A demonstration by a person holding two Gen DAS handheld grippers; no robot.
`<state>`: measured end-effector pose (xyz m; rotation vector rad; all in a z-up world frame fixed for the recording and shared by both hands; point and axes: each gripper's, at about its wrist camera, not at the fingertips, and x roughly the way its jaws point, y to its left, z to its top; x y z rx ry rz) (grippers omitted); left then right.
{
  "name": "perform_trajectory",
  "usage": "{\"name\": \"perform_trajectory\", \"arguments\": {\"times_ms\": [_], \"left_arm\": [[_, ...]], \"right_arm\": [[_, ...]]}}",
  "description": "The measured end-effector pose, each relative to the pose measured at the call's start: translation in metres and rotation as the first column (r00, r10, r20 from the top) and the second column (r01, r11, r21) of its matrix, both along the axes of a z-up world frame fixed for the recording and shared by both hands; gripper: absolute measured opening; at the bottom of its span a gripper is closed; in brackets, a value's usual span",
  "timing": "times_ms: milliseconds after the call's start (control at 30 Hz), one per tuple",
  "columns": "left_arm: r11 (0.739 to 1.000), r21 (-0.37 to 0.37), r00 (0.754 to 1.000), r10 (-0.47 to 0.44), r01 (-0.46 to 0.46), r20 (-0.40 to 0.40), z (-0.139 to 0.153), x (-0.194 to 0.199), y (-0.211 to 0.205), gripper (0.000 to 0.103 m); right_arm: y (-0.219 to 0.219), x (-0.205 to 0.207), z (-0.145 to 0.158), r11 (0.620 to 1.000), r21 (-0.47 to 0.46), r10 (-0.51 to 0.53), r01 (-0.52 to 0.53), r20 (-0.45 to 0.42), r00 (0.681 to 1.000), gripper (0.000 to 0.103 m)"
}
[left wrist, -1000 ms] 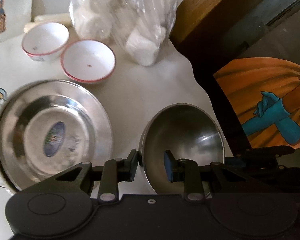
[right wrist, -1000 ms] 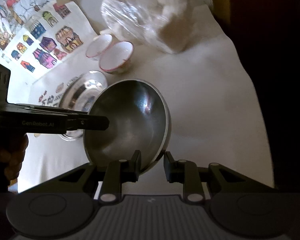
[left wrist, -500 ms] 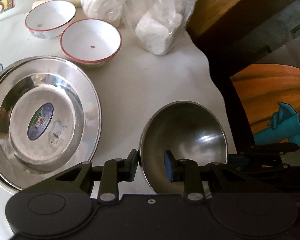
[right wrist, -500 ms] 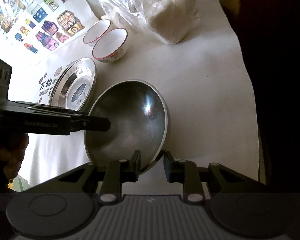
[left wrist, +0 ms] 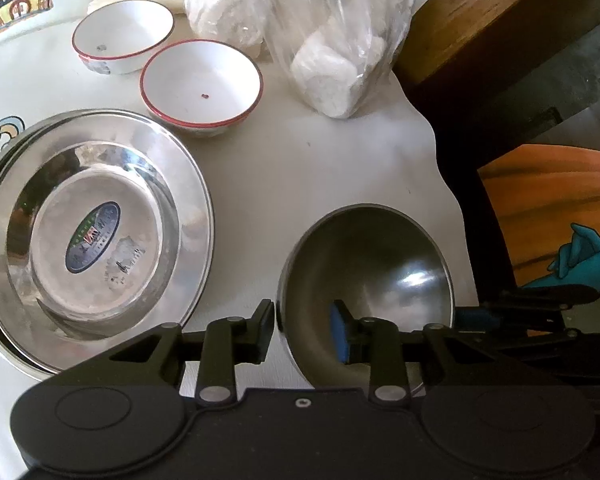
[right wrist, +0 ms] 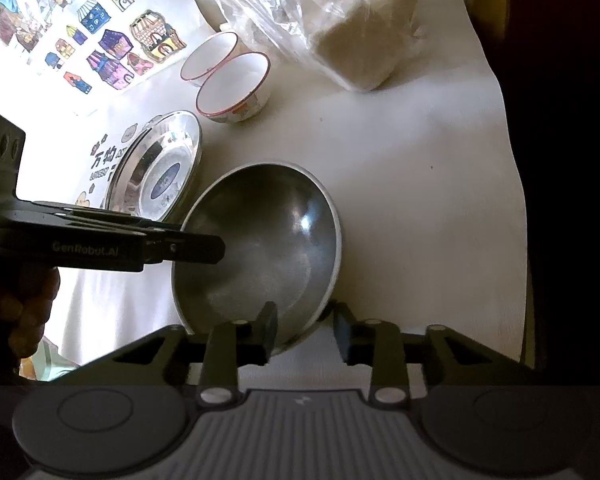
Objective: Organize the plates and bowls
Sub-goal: 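Carry the steel bowl with the left gripper beside the white bowls and lower it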
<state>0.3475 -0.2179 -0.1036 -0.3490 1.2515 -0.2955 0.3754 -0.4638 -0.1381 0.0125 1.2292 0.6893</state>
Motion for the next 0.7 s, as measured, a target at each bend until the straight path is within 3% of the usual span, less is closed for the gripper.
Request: {"name": "perform_trajectory", "arguments": {"times_ms": [267, 533, 700], "left_arm": [[1.0, 0.014, 1.0, 0.019, -0.019, 0.008, 0.009, 0.0, 0.005, 0.043], [0.998, -0.015, 0.996, 0.054, -0.054, 0.074, 0.036, -0.007, 0.025, 0.074], [0.995, -0.019, 0.99, 0.097, -0.095, 0.1, 0.046, 0.001, 0.043, 0.084]], "right_arm": [[-0.003, 0.001, 0.002, 1.0, 0.014, -0.02, 0.02, 0.013, 1.0, 0.045], [-0.001, -0.001, 0.014, 0.998, 0.036, -0.053, 0.051, 0.06, 0.997, 0.069], [0.009, -0.002, 0.018, 0.996, 0.048, -0.072, 0.069, 0.076, 0.995, 0.078]]}}
